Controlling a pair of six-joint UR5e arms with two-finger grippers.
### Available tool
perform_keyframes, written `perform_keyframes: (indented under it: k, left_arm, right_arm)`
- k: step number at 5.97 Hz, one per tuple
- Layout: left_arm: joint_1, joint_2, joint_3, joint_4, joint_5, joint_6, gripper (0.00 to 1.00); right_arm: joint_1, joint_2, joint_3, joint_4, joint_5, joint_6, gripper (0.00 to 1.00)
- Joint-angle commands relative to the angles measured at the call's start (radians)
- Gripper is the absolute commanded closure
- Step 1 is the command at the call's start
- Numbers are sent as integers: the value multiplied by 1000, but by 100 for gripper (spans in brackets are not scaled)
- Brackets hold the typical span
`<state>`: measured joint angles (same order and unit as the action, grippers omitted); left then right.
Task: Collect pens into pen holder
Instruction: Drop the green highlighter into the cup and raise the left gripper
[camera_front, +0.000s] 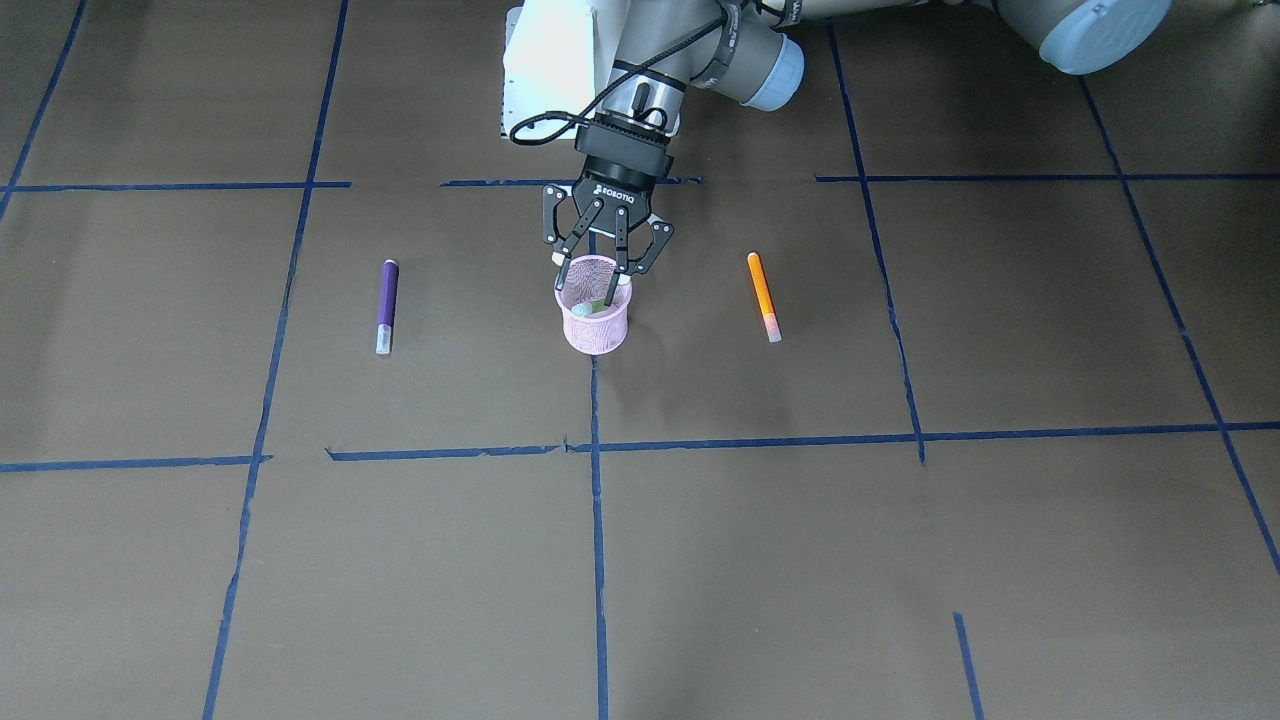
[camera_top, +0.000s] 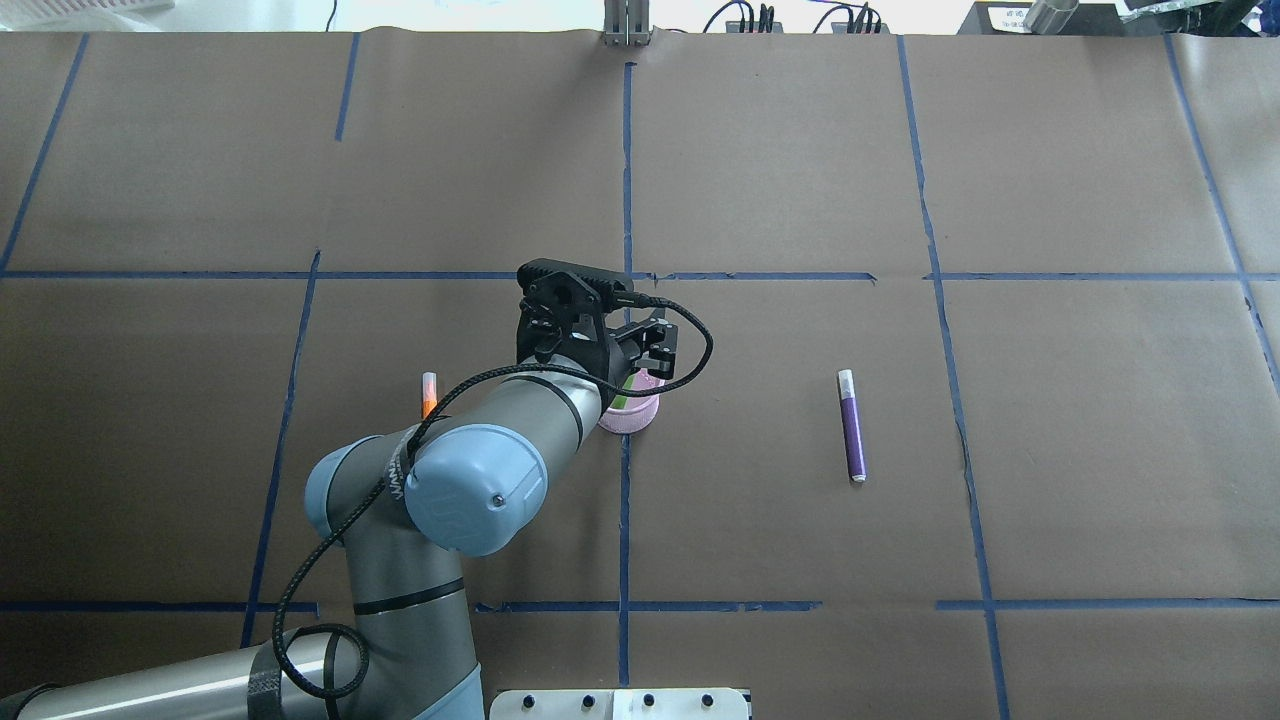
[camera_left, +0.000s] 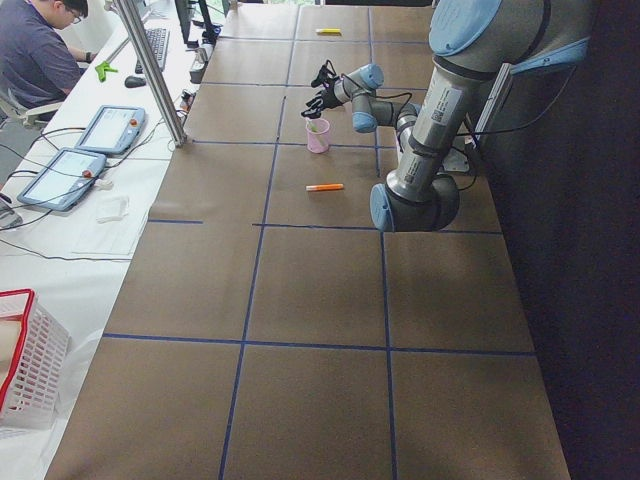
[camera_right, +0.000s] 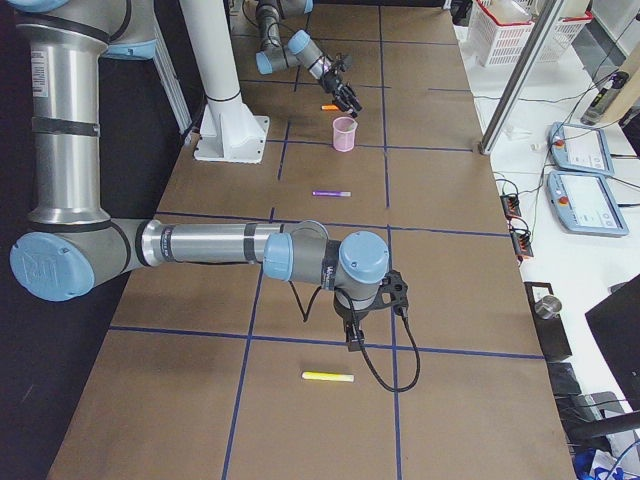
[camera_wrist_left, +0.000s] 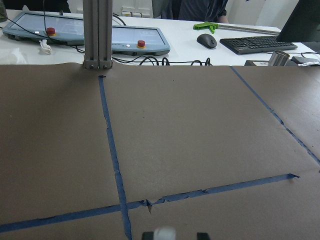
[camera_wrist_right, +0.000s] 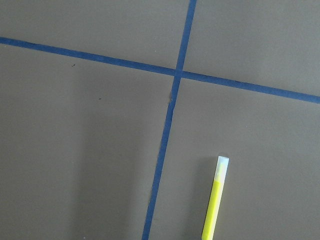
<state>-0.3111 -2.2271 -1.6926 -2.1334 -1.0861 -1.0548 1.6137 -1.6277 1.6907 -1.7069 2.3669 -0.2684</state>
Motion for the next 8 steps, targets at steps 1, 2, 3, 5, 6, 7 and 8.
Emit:
perform_keyframes:
  k: [1, 2, 3, 5, 6, 7, 8]
  left_arm:
    - [-43, 0, -72, 82, -167, 1, 0]
    - [-96, 3, -170, 289, -301, 1, 0]
    - [-162, 3, -217, 472, -478, 1, 0]
    - [-331, 108, -318, 610, -775, 120, 0]
    - [-341, 165, -382, 613, -779, 136, 0]
    - [-341, 165, -384, 613, -781, 136, 0]
    - [-341, 165, -384, 613, -781, 136, 0]
  right_arm:
    - [-2, 0, 1, 1, 0, 0, 0]
    - [-3, 0, 1, 0, 2, 2, 0]
    - [-6, 2, -2, 1, 17, 0, 0]
    - [-37, -3, -146, 272, 28, 144, 0]
    - [-91, -3, -304, 558, 22, 287, 0]
    - [-156, -3, -392, 719, -10, 389, 2]
    - [-191, -8, -428, 739, -49, 405, 8]
